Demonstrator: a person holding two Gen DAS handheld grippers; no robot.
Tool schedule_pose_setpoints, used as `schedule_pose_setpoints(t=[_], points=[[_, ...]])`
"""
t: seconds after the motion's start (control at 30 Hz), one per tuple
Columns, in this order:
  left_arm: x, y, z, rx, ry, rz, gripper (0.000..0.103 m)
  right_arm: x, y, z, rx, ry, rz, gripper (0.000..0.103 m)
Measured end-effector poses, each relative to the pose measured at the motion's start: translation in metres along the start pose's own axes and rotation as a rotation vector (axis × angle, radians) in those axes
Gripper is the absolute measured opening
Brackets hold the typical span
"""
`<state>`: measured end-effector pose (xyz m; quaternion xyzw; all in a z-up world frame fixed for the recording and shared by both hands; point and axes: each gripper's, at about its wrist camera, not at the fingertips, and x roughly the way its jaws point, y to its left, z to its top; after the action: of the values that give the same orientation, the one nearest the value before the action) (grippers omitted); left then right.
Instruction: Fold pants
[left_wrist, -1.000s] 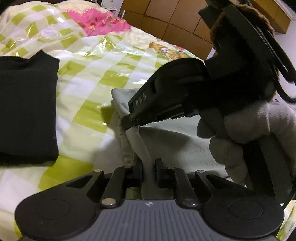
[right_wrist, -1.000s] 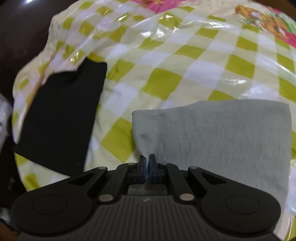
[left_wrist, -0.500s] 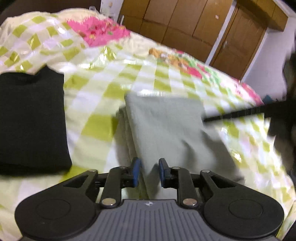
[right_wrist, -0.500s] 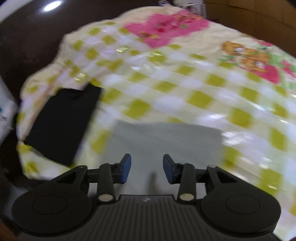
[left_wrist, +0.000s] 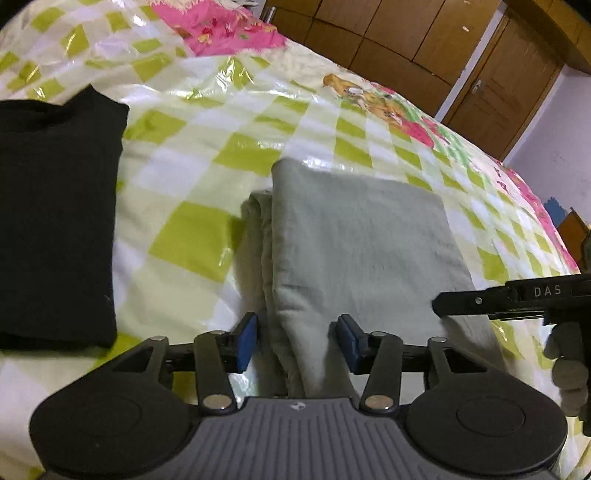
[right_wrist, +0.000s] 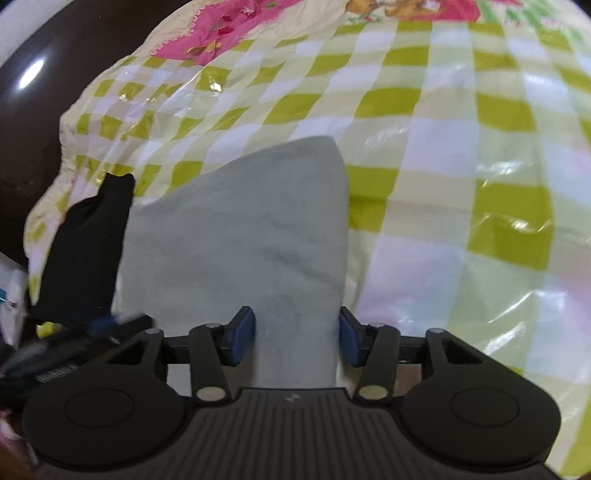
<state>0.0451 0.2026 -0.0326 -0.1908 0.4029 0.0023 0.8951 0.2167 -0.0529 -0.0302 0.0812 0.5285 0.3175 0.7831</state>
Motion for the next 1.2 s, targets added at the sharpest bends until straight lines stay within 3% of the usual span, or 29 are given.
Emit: schedule_pose_setpoints(t=[0.07, 0.1, 0.13, 0.2, 0.3, 0.43, 0.57, 0.6, 0.77, 0.87, 1.0, 1.1, 1.2], points=[[0.002, -0.005, 0.001, 0.024, 0.020, 0.002, 0.061, 0.003, 0.000, -0.002, 0.009, -0.011, 0.023, 0.057], [0.003, -0.009, 0.001, 0.042, 0.027, 0.004, 0.061, 0.002, 0.002, -0.004, 0.002, -0.021, 0.027, 0.051], [0.003, -0.014, 0.000, 0.062, 0.032, 0.012, 0.061, 0.001, 0.004, -0.005, -0.010, -0.027, 0.027, 0.034], [0.006, -0.025, 0.003, 0.101, 0.047, 0.022, 0.061, -0.005, 0.004, -0.007, -0.023, -0.027, 0.031, 0.019], [0.014, -0.046, 0.009, 0.135, 0.072, -0.034, 0.059, -0.023, -0.009, -0.013, -0.006, -0.032, 0.042, 0.010], [0.044, -0.105, 0.013, 0.249, 0.110, -0.156, 0.059, -0.064, -0.047, -0.020, 0.044, -0.071, -0.051, 0.010], [0.077, -0.161, 0.013, 0.336, 0.137, -0.244, 0.059, -0.108, -0.092, -0.029, 0.092, -0.091, -0.212, 0.015], [0.077, -0.170, 0.013, 0.360, 0.131, -0.240, 0.059, -0.117, -0.100, -0.032, 0.098, -0.095, -0.259, 0.024], [0.048, -0.186, 0.019, 0.438, 0.028, -0.165, 0.059, -0.159, -0.105, -0.051, 0.076, -0.224, -0.389, 0.025], [0.038, -0.198, 0.035, 0.459, -0.085, -0.129, 0.059, -0.164, -0.090, -0.061, 0.024, -0.297, -0.359, 0.025], [0.063, -0.227, 0.056, 0.507, -0.158, -0.115, 0.059, -0.132, -0.071, -0.050, -0.072, -0.322, -0.335, 0.024], [0.104, -0.233, 0.061, 0.528, -0.088, -0.029, 0.059, -0.103, -0.069, -0.037, -0.098, -0.316, -0.332, 0.025], [0.126, -0.216, 0.058, 0.489, -0.016, -0.013, 0.062, -0.080, -0.069, -0.036, -0.096, -0.239, -0.340, 0.023]])
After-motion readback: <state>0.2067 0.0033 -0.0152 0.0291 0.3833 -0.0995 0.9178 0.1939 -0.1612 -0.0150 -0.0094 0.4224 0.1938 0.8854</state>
